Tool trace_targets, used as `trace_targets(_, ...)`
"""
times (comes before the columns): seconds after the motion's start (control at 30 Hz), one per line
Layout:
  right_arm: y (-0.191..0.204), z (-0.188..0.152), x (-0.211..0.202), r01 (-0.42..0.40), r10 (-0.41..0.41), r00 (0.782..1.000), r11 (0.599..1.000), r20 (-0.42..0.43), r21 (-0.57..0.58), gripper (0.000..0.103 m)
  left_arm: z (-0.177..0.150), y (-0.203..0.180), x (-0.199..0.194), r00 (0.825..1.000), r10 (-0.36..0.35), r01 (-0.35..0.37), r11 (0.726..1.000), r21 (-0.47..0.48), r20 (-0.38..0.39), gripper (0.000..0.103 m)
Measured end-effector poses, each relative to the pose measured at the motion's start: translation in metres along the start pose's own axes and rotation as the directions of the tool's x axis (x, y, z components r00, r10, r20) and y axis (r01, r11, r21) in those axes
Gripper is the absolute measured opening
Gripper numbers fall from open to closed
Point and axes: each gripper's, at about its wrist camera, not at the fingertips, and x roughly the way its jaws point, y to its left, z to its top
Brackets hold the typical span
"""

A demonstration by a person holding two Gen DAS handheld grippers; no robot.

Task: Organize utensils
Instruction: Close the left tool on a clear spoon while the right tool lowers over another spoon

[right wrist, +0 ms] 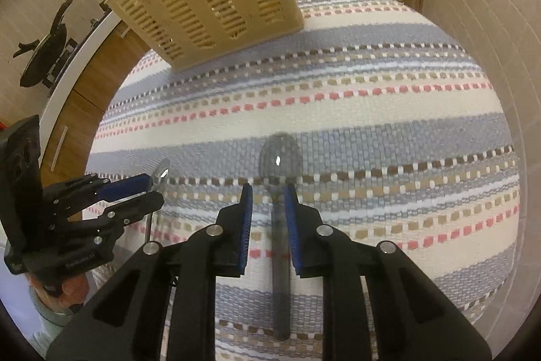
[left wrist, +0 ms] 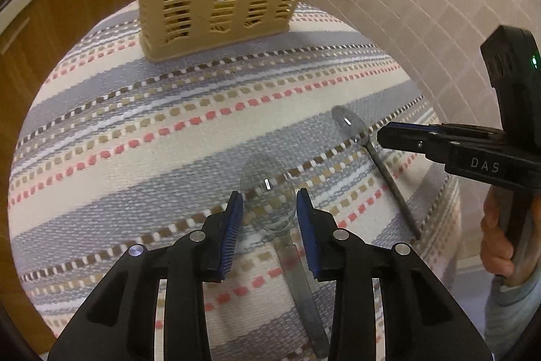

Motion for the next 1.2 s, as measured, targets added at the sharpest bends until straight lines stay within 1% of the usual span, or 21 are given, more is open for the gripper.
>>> trace_targets(0.07, 0.007, 0.009, 0.006, 0.012, -0.012, 1.000, 1.000, -0.026, -0.025, 0.018, 0.008, 0.004, 0.003, 0.999, -0.034, 0.034, 0.999, -0.012, -0.037, 0.033)
trace_targets(0.13, 0.007, 0.016, 0.010, 0.024, -0.025, 0.999, 0.999, -0.040, -0.032, 0.018, 0.015, 0.007, 0.008, 0.998, -0.005, 0.003, 1.000, -0.027, -0.063, 0.033)
trace_targets(0.23, 0.004, 0.019, 0.017, 0.039, -0.041, 0.997, 0.999, -0.069, -0.032, 0.018, 0.021, 0.009, 0.014, 0.995, -0.019, 0.015, 0.999, -0.038, -0.096, 0.033)
trace_targets(0.27, 0.002, 0.019, 0.019, 0.027, -0.030, 0.997, 0.999, -0.077, -0.030, 0.018, 0.023, 0.009, 0.015, 0.994, -0.020, 0.016, 0.999, -0.041, -0.104, 0.035)
trace_targets(0.3, 0.000, 0.020, 0.020, 0.013, -0.014, 0.996, 1.000, -0.084, -0.020, 0.017, 0.024, 0.008, 0.017, 0.994, -0.014, 0.010, 0.999, -0.040, -0.110, 0.036)
trace_targets(0.4, -0.003, 0.018, 0.023, 0.019, -0.020, 0.995, 1.000, -0.094, -0.015, 0.018, 0.029, 0.000, 0.022, 0.992, 0.032, -0.035, 0.999, -0.024, -0.119, 0.037)
trace_targets(0.5, -0.003, 0.018, 0.028, 0.017, -0.018, 0.994, 1.000, -0.109, -0.013, 0.018, 0.031, -0.009, 0.027, 0.991, 0.058, -0.059, 0.998, -0.009, -0.125, 0.046)
trace_targets(0.57, -0.006, 0.016, 0.029, 0.019, -0.020, 0.994, 1.000, -0.112, -0.009, 0.018, 0.034, -0.014, 0.033, 0.988, 0.086, -0.087, 0.996, 0.001, -0.127, 0.047)
trace_targets(0.63, -0.009, 0.015, 0.030, 0.015, -0.015, 0.993, 1.000, -0.114, 0.003, 0.018, 0.034, -0.019, 0.037, 0.984, 0.127, -0.125, 0.992, 0.021, -0.124, 0.046)
trace_targets(0.7, -0.013, 0.016, 0.029, 0.000, 0.002, 0.993, 1.000, -0.121, 0.019, 0.018, 0.034, -0.023, 0.040, 0.979, 0.172, -0.168, 0.985, 0.043, -0.111, 0.029)
trace_targets(0.73, -0.015, 0.016, 0.029, -0.001, 0.003, 0.992, 1.000, -0.124, 0.021, 0.019, 0.033, -0.023, 0.040, 0.976, 0.189, -0.185, 0.982, 0.049, -0.105, 0.028)
trace_targets(0.8, -0.015, 0.016, 0.027, 0.005, -0.004, 0.992, 1.000, -0.126, 0.012, 0.021, 0.031, -0.020, 0.039, 0.980, 0.178, -0.175, 0.984, 0.041, -0.093, 0.026)
trace_targets(0.83, -0.014, 0.017, 0.026, 0.004, -0.003, 0.992, 1.000, -0.125, 0.004, 0.025, 0.031, -0.016, 0.038, 0.983, 0.160, -0.159, 0.987, 0.022, -0.084, 0.023)
trace_targets(0.87, -0.013, 0.017, 0.026, 0.000, 0.000, 0.992, 1.000, -0.125, -0.001, 0.030, 0.030, -0.011, 0.034, 0.990, 0.121, -0.122, 0.993, -0.004, -0.074, 0.019)
trace_targets(0.9, -0.011, 0.017, 0.025, -0.005, 0.004, 0.992, 1.000, -0.125, -0.005, 0.031, 0.032, -0.007, 0.032, 0.996, 0.065, -0.067, 0.997, -0.030, -0.064, 0.001)
trace_targets(0.93, -0.008, 0.017, 0.025, -0.010, 0.008, 0.992, 1.000, -0.123, -0.014, 0.031, 0.032, 0.000, 0.032, 0.997, 0.003, -0.008, 0.998, -0.064, -0.074, 0.000)
trace_targets(0.97, -0.004, 0.017, 0.024, -0.009, 0.006, 0.993, 1.000, -0.121, -0.024, 0.031, 0.031, 0.004, 0.033, 0.997, -0.011, 0.004, 0.996, -0.084, -0.081, 0.000)
trace_targets(1.03, -0.002, 0.017, 0.024, -0.001, -0.003, 0.993, 0.999, -0.120, -0.033, 0.031, 0.029, 0.004, 0.036, 0.996, 0.008, -0.014, 0.998, -0.061, -0.088, 0.000)
trace_targets(1.17, -0.001, 0.020, 0.025, -0.007, 0.005, 0.992, 1.000, -0.122, -0.023, 0.031, 0.025, 0.003, 0.031, 0.995, -0.027, 0.021, 0.998, -0.057, -0.097, 0.001)
trace_targets(1.2, -0.002, 0.019, 0.025, -0.012, 0.009, 0.992, 1.000, -0.125, -0.024, 0.031, 0.023, 0.000, 0.027, 0.995, -0.039, 0.035, 0.998, -0.045, -0.093, 0.011)
